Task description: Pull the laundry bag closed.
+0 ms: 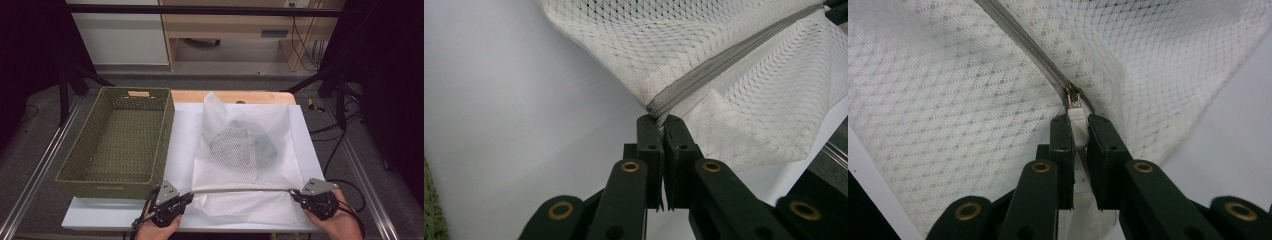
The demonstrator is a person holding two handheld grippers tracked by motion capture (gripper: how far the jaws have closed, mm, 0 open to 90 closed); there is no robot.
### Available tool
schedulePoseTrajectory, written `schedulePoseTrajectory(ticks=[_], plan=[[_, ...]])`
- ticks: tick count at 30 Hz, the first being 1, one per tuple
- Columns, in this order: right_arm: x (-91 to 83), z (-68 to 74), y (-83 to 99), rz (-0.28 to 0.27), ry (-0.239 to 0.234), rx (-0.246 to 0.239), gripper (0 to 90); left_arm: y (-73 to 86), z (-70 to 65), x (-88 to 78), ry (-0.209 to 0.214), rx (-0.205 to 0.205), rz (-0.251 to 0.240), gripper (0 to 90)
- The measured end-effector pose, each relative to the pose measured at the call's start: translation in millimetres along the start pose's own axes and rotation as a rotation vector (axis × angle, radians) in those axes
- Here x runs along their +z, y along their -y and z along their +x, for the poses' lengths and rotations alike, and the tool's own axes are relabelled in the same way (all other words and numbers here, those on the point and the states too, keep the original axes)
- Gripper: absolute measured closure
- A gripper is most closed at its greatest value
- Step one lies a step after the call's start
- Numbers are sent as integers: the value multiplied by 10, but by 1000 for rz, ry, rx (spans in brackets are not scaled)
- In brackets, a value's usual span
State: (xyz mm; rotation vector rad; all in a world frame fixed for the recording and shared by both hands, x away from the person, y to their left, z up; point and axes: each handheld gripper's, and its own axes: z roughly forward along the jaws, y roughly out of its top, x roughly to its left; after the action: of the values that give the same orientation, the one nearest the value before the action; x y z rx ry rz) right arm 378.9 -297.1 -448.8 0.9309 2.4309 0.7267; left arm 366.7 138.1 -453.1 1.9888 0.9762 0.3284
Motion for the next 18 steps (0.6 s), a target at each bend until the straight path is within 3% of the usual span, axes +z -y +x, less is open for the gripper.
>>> schedulePoseTrajectory(ticks=[18], plan=[[-29, -19, 21, -2, -6, 4, 818, -5, -12, -4, -6, 6, -1, 875]])
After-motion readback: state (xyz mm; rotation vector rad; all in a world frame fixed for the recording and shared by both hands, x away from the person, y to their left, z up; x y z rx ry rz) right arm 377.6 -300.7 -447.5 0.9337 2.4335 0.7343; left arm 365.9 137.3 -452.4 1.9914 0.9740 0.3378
